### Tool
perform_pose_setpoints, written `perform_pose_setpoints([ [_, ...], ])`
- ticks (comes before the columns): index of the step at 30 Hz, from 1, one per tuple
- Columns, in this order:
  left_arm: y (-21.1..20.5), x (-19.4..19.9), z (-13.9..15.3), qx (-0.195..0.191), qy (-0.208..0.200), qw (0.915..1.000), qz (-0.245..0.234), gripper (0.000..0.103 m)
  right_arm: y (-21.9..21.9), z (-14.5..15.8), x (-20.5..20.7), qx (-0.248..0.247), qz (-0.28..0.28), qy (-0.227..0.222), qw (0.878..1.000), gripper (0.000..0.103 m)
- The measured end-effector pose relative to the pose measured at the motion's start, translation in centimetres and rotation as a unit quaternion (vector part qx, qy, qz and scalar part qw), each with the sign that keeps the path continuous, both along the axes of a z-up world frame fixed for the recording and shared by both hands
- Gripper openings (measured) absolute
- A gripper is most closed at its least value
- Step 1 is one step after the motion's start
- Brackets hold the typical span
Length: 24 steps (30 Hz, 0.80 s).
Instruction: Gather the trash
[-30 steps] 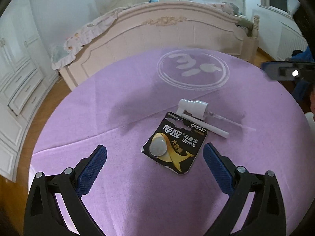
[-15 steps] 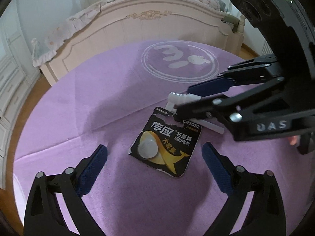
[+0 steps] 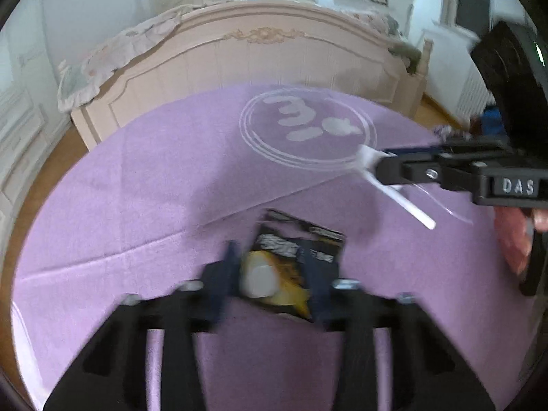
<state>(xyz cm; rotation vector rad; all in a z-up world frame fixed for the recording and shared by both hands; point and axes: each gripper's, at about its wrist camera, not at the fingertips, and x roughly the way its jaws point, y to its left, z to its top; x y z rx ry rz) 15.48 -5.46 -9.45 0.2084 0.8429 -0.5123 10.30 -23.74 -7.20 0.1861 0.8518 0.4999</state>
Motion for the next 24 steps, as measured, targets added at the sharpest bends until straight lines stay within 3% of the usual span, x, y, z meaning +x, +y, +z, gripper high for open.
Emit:
perform_pose_setpoints([
  [3, 0.2, -0.1, 0.1, -0.027, 0.011, 0.9995, 0.008, 0.029, -1.6, 0.1, -1.0, 0.015, -0.012, -0.001, 1.0, 0.024],
  [7, -0.7, -0.6, 0.1, -0.006, 0.003, 0.9999, 0.014, 0.032, -3.7, -0.1, -2.1, 0.028, -0.022, 0.004, 0.999, 0.024],
  [8, -1.2, -0.8, 0.1, 0.007, 0.002, 1.0, 0.006, 0.037, -3.7, -0.2, -1.9, 0.029, -0.023, 0.006, 0.999, 0.024],
  [11, -2.3, -1.3, 0.1, 0.027, 0.005, 0.9995, -0.015, 0.077, -4.9, -0.4, -2.3, 0.035, -0.027, 0.01, 0.999, 0.024],
  [14, -3.7, -1.7, -0.4, 0.051, -0.001, 0.998, -0.036, 0.079, -5.3, -0.7, -2.5, 0.039, -0.027, 0.011, 0.999, 0.024],
  [17, -4.4, -1.0, -0.4, 0.04, -0.001, 0.9985, -0.038, 0.071, -5.2, -0.7, -2.5, 0.041, -0.024, 0.011, 0.999, 0.024],
  [21, -4.3, 0.1, -0.1, 0.03, -0.002, 0.9993, -0.023, 0.036, -5.4, -0.6, -2.6, 0.049, -0.022, 0.006, 0.999, 0.024],
  [24, -3.7, 0.1, 0.0, 0.015, 0.008, 0.9996, -0.023, 0.028, -6.2, -0.6, -2.8, 0.06, -0.027, 0.003, 0.998, 0.024],
])
